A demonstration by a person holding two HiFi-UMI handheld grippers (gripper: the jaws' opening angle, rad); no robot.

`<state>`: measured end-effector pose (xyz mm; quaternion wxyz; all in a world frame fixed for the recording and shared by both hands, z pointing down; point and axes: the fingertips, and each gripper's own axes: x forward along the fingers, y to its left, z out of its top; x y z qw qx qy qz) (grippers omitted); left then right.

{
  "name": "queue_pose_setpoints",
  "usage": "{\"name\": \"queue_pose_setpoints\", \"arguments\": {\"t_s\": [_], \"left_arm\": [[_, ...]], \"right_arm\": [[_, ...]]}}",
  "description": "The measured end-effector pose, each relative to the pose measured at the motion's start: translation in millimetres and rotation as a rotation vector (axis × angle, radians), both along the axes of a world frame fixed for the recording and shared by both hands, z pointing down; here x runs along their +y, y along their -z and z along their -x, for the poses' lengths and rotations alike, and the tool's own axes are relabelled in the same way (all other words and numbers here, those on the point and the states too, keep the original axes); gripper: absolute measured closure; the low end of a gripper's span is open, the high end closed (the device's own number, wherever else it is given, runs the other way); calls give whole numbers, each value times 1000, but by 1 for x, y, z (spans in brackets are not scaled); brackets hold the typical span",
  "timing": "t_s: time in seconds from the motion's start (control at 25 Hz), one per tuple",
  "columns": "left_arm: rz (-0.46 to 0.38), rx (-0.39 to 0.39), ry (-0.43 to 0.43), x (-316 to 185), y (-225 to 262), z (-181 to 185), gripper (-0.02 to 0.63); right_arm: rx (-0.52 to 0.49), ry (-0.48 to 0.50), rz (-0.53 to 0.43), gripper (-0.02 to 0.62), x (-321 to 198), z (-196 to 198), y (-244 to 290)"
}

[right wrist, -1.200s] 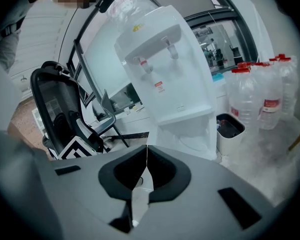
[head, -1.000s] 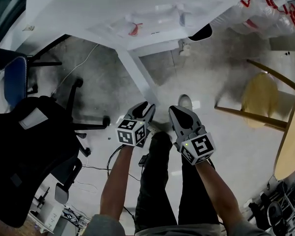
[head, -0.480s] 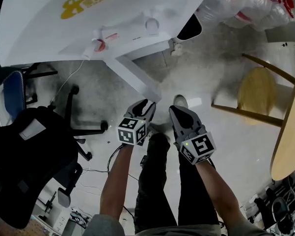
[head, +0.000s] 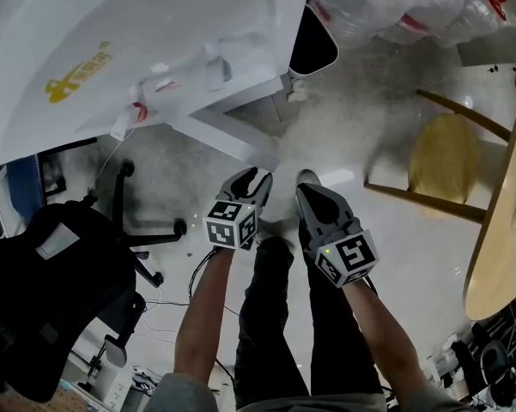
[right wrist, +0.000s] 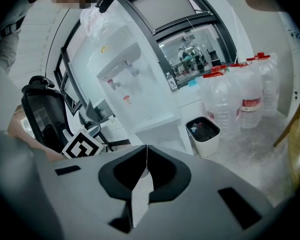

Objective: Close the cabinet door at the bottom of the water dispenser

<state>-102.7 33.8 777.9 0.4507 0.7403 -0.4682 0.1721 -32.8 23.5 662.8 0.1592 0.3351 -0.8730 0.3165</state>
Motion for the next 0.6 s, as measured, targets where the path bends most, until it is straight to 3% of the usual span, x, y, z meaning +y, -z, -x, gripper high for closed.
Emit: {"name": "queue_pose_setpoints", "arguments": {"t_s": [0.6], "left_arm": [[-3,-20,27,-50,1,-17,466]], "right_arm": [[-24,-34,-15,584,-50,-22,0]]}}
